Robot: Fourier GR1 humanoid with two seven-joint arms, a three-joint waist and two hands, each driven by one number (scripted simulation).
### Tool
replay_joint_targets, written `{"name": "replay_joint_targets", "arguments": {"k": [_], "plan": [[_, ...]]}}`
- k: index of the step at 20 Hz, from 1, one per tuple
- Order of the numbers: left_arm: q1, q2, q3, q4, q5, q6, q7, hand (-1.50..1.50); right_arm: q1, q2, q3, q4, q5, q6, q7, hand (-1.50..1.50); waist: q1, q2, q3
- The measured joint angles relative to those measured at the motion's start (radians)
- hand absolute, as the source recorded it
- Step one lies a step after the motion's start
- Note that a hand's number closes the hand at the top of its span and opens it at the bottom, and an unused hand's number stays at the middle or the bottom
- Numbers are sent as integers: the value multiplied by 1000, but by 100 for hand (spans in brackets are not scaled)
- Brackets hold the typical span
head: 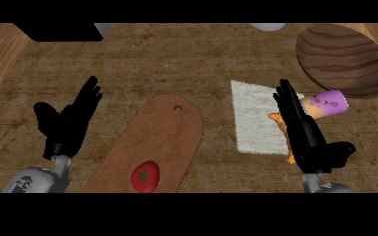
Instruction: Pick the croissant from the placemat and place it in the bowl
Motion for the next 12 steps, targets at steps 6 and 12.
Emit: {"name": "replay_joint_targets", "arguments": {"k": [6,12], "plan": [[-66,43,14,-29,-81,29,-41,0,-85,4,-8,3,-248,339,-119,150,46,13,8],[-113,77,31,-47,-135,51,-71,0,-131,-85,-182,171,-406,593,-291,-150,47,33,7]]}}
